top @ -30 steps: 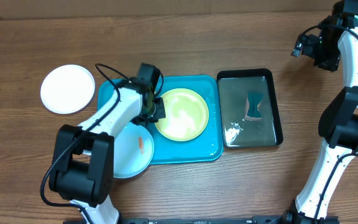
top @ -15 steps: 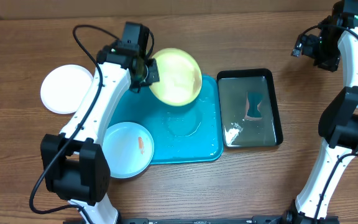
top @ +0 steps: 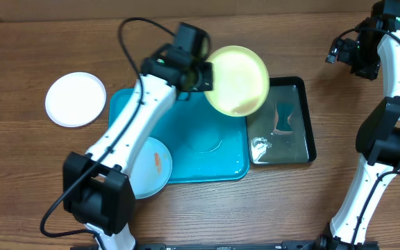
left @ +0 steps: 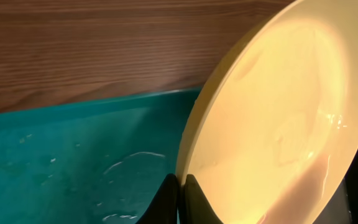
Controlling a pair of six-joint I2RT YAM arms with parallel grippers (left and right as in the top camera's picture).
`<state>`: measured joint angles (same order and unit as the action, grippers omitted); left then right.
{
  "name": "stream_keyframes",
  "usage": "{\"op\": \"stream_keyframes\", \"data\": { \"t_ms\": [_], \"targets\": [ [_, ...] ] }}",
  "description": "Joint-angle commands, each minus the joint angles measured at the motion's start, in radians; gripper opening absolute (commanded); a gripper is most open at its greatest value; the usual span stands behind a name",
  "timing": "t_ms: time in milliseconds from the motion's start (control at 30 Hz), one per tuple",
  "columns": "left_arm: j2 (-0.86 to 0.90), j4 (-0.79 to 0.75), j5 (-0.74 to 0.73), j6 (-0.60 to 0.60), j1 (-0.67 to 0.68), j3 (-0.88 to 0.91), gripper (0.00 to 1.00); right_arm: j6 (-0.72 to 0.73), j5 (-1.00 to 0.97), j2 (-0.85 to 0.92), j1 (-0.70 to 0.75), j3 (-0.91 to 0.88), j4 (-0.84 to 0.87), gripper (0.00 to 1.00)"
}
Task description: Clean dirty plates on tray and stack at the side
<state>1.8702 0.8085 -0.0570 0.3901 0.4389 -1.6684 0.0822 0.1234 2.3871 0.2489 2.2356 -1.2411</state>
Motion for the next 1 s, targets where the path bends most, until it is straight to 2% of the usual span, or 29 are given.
{"op": "stream_keyframes", "data": {
  "t_ms": [0,233,333,600,667,700,800,967],
  "targets": [
    [0.006,-0.028,0.089,0.008,0.090,-0.023,0.04,0.004,0.001,-0.023,0.007,0.022,0.006,1.00],
    [0.006,-0.067,0.334,0.005,0.246,-0.023,0.04,0.004,0.001,-0.023,0.007,0.022,0.006,1.00],
    [0.006,-0.093,0.470,-0.042,0.315,-0.023,0.04,0.004,0.001,-0.023,0.007,0.022,0.006,1.00],
    [0.006,-0.179,1.001,-0.250,0.502,-0.023,0.04,0.004,0.001,-0.023,0.007,0.022,0.006,1.00],
    [0.006,-0.218,1.126,-0.323,0.547,-0.023,0.04,0.004,0.001,-0.023,0.007,0.022,0.006,1.00],
    [0.006,-0.261,1.239,-0.390,0.592,-0.023,0.04,0.004,0.001,-0.023,0.007,0.022,0.006,1.00],
    [0.006,-0.338,1.354,-0.473,0.644,-0.023,0.04,0.004,0.001,-0.023,0.007,0.022,0.006,1.00],
    [0.006,-0.460,1.403,-0.579,0.683,-0.023,0.04,0.004,0.001,-0.023,0.007,0.022,0.006,1.00]
  ]
}}
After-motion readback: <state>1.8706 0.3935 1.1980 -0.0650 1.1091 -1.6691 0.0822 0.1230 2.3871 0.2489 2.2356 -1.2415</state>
